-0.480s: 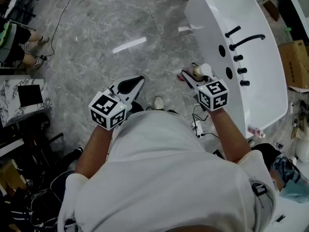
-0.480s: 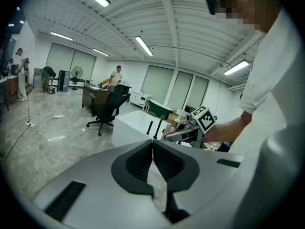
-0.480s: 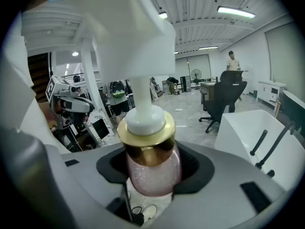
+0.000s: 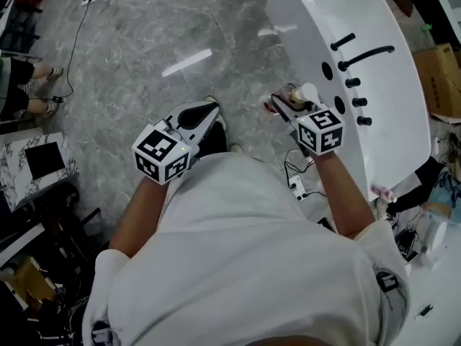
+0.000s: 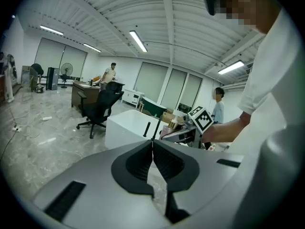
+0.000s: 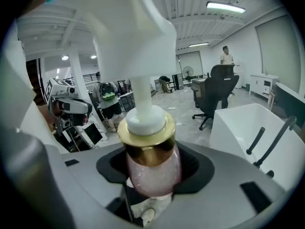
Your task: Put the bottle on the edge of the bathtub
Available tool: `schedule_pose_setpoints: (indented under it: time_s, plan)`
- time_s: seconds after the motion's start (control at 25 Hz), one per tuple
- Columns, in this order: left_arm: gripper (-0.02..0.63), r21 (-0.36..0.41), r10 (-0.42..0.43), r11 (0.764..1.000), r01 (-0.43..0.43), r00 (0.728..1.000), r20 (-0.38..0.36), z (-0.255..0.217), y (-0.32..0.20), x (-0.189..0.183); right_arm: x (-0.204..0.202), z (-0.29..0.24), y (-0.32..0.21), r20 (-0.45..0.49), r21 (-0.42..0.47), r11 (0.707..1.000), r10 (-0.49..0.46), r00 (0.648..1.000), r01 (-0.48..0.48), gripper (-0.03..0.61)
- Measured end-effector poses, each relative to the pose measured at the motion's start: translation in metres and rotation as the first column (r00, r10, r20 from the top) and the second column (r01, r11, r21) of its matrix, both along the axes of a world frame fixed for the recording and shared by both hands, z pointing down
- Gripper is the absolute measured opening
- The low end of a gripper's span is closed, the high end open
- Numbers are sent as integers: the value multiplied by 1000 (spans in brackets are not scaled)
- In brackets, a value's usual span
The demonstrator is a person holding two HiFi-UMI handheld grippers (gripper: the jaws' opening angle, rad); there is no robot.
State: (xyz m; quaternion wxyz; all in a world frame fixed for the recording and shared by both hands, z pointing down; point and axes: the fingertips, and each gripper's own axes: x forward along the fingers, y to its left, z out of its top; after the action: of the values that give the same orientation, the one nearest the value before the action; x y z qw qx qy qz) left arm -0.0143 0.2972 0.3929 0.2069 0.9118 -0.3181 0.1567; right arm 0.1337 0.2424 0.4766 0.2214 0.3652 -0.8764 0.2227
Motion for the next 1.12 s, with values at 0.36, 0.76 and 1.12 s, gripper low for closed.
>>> schedule_pose_setpoints:
  time_s: [0.36,0.76,1.12]
  plan:
    - [20,9,135,991,-135,990,-39,0,-120,0,14,-13,-98,-45,-3,989,150,988,-151,229]
    - [20,15,206,979,-205,978,-41,5,-222,-26,31,-20,-232,-67,19,960,280,958,-280,229]
    - [20,7,90,996,-89,994,-58,7,-297,-54,58,-16,-368,-46,22,935,355,934,-354,229]
